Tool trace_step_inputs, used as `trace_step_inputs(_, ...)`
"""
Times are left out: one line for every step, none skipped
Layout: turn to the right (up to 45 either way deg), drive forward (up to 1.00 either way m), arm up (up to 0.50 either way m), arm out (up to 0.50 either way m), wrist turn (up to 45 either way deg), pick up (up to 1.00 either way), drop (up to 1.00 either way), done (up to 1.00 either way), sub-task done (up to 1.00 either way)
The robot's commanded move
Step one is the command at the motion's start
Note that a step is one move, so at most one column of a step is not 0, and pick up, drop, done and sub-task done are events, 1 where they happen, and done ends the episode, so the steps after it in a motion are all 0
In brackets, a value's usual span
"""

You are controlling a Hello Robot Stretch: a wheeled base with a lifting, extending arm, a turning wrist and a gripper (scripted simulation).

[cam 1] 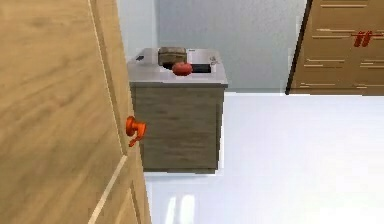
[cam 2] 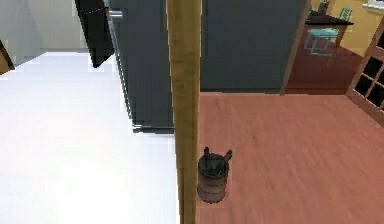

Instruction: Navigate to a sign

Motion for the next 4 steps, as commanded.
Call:
trace_step_inputs(0.0, 0.05, 0.00, 0.00, 0.0, 0.00, 0.00, 0.00, 0.00)
trace_step_inputs(18.0, 0.00, 0.00, 0.00, 0.0, 0.00, 0.00, 0.00, 0.00)
trace_step_inputs(0.0, 1.00, 0.00, 0.00, 0.0, 0.00, 0.00, 0.00, 0.00)
trace_step_inputs(-24.0, 0.00, 0.00, 0.00, 0.0, 0.00, 0.00, 0.00, 0.00)
